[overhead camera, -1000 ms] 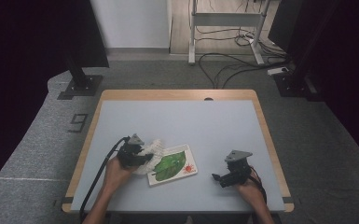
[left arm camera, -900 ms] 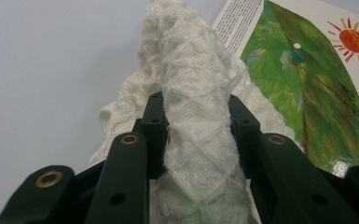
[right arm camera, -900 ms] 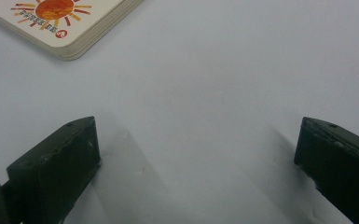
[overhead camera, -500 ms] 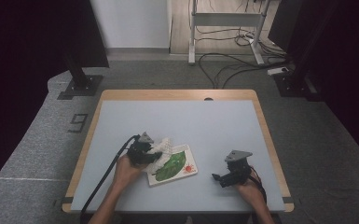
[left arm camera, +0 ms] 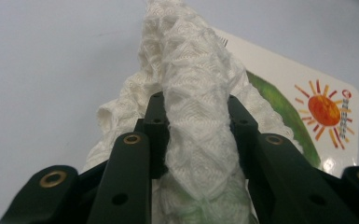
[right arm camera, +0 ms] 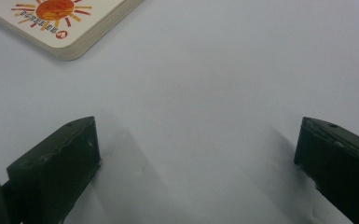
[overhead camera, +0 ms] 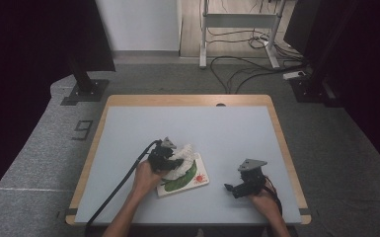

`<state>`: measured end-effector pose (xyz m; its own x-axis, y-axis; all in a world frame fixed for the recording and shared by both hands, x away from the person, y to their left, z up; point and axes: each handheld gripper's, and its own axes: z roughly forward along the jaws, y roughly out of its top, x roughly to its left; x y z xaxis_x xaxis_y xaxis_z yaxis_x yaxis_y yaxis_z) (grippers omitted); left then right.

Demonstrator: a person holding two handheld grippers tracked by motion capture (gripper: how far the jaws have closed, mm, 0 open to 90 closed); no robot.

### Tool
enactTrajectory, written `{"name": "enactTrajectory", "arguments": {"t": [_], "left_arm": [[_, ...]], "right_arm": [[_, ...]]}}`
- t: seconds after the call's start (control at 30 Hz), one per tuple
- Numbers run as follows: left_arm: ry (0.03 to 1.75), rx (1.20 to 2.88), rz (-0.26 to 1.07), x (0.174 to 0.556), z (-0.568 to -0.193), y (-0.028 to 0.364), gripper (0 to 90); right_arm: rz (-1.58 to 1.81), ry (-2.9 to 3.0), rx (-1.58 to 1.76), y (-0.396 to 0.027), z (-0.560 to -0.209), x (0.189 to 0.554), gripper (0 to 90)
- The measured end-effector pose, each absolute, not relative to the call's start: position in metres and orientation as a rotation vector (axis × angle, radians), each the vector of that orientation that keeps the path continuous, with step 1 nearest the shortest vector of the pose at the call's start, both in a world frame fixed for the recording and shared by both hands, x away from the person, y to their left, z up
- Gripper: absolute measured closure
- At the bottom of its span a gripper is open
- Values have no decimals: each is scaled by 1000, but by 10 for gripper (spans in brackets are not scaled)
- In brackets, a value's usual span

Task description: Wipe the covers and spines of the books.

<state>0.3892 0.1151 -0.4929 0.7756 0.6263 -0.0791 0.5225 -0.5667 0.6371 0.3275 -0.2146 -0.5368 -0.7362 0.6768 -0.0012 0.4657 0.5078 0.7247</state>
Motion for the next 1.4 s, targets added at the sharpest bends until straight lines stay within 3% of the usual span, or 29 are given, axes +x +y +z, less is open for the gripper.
{"name": "enactTrajectory", "arguments": {"t": [0.67,1.4], "left_arm": [[784,2332,214,405,-495,70,678],[683,2357,175,379,-496,53,649]], "right_arm": [[1059,2469,965,-215,-537,327,0],[1060,2468,959,-215,-537,327,0]]}}
